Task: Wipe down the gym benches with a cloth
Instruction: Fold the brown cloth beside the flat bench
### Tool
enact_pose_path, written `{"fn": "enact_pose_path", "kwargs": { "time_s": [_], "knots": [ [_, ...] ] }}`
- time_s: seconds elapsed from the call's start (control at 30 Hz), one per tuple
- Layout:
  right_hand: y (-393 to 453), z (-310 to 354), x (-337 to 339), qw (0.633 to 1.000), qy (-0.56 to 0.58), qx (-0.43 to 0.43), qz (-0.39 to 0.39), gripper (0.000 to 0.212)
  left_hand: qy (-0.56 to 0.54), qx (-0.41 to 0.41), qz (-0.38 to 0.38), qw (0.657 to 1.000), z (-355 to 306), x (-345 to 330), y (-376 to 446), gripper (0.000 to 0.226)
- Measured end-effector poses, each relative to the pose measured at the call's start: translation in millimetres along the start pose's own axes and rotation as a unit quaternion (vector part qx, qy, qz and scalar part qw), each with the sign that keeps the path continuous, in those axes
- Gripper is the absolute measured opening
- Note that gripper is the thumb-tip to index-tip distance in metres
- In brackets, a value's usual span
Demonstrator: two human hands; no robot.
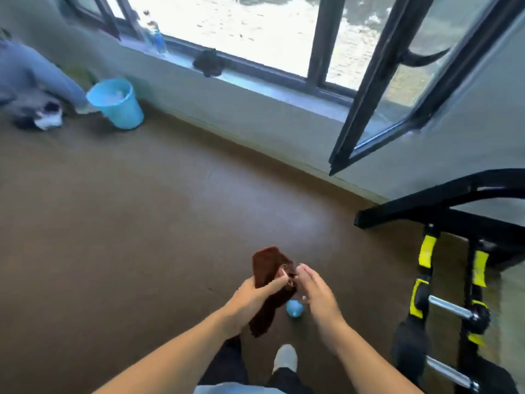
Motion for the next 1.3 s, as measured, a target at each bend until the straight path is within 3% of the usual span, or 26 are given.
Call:
{"fn": "enact_pose_path", "kwargs": {
  "time_s": [0.1,0.2,0.4,0.57,0.63,0.8,0.93,1.03,1.17,1.23,1.3],
  "knots": [
    [-35,25,-30,0.992,-0.020,0.032,0.117,0.017,-0.120,0.037,-0.097,0.987,17,32,-32,0.075],
    [-78,31,-67,0.956,-0.138,0.136,0.220,0.017,-0.158,0.054,-0.204,0.965,41,67,-74,0.041],
    [-166,14,-142,0.884,-0.200,0.252,0.339,0.019,-0.252,-0.011,-0.307,0.918,99,141,-153,0.015],
    [-250,-34,-205,0.804,-0.272,0.301,0.435,0.025,-0.303,-0.045,-0.422,0.853,163,206,-236,0.025],
    [-283,-63,-226,0.782,-0.298,0.308,0.453,0.026,-0.313,-0.024,-0.474,0.822,203,231,-269,0.024],
    [-379,-135,-270,0.743,-0.326,0.314,0.493,0.025,-0.359,0.078,-0.578,0.729,312,275,-356,0.048],
    [-467,-195,-291,0.702,-0.346,0.294,0.548,0.019,-0.438,0.068,-0.556,0.703,379,299,-407,0.024],
    [-528,-234,-304,0.661,-0.367,0.280,0.592,0.019,-0.494,0.031,-0.543,0.678,412,316,-445,0.017],
    [-579,-279,-321,0.604,-0.420,0.296,0.609,0.023,-0.491,0.047,-0.592,0.637,451,338,-500,0.014],
    [-593,-292,-331,0.607,-0.427,0.317,0.591,0.023,-0.466,0.056,-0.628,0.620,470,352,-522,0.011],
    [-598,-297,-344,0.643,-0.422,0.331,0.547,0.021,-0.440,0.068,-0.660,0.605,485,364,-541,0.011]
  ]
}}
Point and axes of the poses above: each hand's wrist, its own y-axis towards the middle knuckle, its own x-axis out of the back of the hand, z = x × y, the point moved 10 cm from there along y, towards the middle knuckle, and after that the axes turned 14 degrees about -z, right-handed, at the moved point
